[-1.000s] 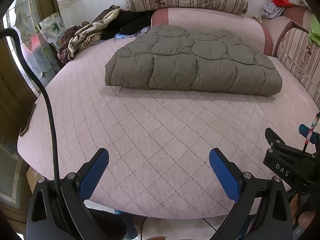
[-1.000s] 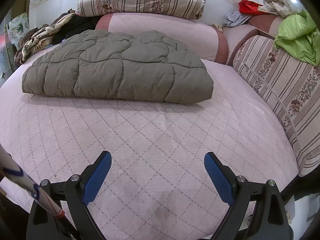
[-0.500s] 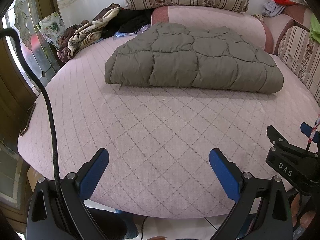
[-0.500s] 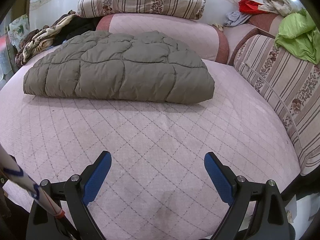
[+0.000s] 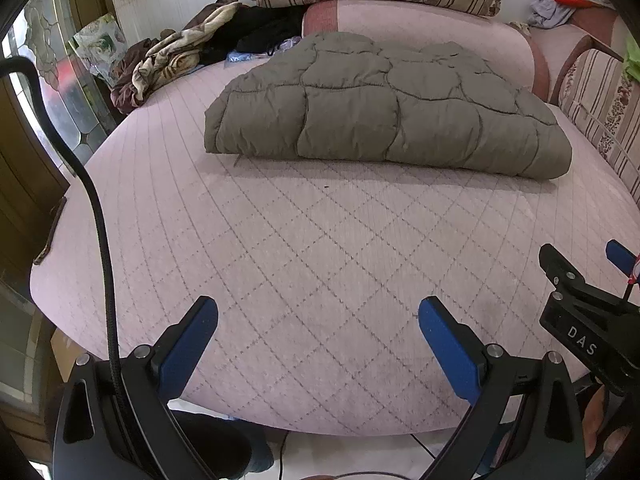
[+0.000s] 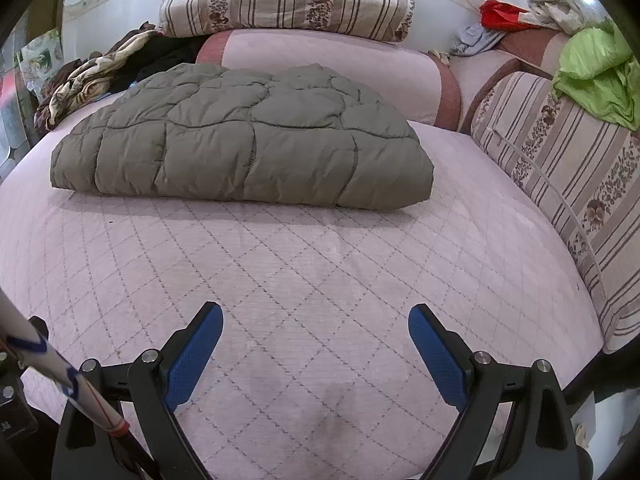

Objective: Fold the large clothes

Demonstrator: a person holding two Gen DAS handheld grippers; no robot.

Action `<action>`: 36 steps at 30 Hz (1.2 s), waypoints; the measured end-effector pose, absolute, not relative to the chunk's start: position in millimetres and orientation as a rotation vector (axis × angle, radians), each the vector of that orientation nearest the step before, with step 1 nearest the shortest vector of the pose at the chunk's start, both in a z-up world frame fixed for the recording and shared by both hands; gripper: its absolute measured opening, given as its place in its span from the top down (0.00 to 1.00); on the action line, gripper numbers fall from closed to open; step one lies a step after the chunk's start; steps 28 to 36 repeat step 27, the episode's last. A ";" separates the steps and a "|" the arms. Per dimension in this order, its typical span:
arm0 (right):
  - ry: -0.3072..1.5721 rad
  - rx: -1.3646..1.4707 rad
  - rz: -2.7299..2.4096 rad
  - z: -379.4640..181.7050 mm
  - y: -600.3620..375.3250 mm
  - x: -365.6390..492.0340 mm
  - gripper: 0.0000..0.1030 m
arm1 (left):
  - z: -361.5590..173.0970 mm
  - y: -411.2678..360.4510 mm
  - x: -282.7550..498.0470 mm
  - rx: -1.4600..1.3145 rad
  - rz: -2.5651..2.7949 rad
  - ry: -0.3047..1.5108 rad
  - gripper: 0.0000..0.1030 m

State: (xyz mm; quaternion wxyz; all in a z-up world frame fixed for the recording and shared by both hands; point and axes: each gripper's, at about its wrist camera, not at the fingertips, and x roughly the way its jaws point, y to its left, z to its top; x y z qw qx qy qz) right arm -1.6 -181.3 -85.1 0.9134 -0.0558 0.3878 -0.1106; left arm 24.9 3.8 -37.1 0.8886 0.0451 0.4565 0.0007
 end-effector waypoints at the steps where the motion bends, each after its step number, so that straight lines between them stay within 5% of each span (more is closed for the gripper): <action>1: 0.796 -0.115 -0.226 -84.8 -180.7 -2.0 0.07 | -38.0 4.3 25.2 0.091 0.002 0.952 0.03; 36: 0.802 -0.122 -0.221 -88.3 -175.9 -3.0 0.06 | -45.1 10.0 26.7 0.061 -0.006 0.962 0.03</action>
